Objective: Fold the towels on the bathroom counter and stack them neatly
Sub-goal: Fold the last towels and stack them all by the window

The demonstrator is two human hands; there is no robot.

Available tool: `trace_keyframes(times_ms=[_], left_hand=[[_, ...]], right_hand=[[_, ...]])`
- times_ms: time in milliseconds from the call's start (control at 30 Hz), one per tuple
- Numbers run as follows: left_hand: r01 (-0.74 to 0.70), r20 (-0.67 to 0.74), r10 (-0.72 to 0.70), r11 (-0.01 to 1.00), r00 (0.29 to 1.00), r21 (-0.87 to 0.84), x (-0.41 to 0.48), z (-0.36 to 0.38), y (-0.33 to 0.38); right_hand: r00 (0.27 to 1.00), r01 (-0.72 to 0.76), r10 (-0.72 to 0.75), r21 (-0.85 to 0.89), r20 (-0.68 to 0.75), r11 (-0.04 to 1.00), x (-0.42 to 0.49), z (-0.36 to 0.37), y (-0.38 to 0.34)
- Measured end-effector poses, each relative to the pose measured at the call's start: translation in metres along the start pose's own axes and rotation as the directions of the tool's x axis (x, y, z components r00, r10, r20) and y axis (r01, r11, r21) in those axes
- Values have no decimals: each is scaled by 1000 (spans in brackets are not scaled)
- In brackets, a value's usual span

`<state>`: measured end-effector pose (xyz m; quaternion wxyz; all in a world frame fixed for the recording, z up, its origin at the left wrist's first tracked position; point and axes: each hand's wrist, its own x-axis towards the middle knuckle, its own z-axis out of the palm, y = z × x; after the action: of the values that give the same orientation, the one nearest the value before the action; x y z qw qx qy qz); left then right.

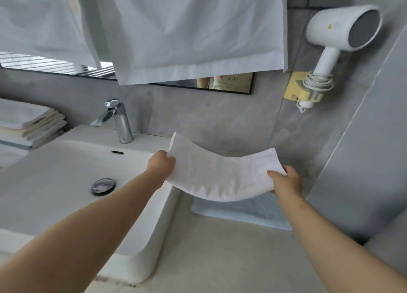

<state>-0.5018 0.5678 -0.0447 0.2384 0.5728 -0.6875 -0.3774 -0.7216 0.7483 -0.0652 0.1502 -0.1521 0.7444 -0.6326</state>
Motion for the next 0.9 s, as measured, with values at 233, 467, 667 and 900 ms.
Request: trace_keyframes(times_ms=[233,467,667,900], left_hand=[[-6,-181,-9,997,983,-82,-20,-99,-43],[50,-341,-97,988,935,-145,-42,-223,-118],[103,-442,-151,986,884,-132,-65,-337,-192],[102,-515,-154,987,843,-128,-77,-446,-258]], right_hand=[[975,83,-97,78,199,994,-58,64,-48],[904,127,-178,152,389,980,-154,159,-87],[832,213,-230,93,505,973,-243,245,-103],[789,254,-253,78,560,964,-335,338,-120]])
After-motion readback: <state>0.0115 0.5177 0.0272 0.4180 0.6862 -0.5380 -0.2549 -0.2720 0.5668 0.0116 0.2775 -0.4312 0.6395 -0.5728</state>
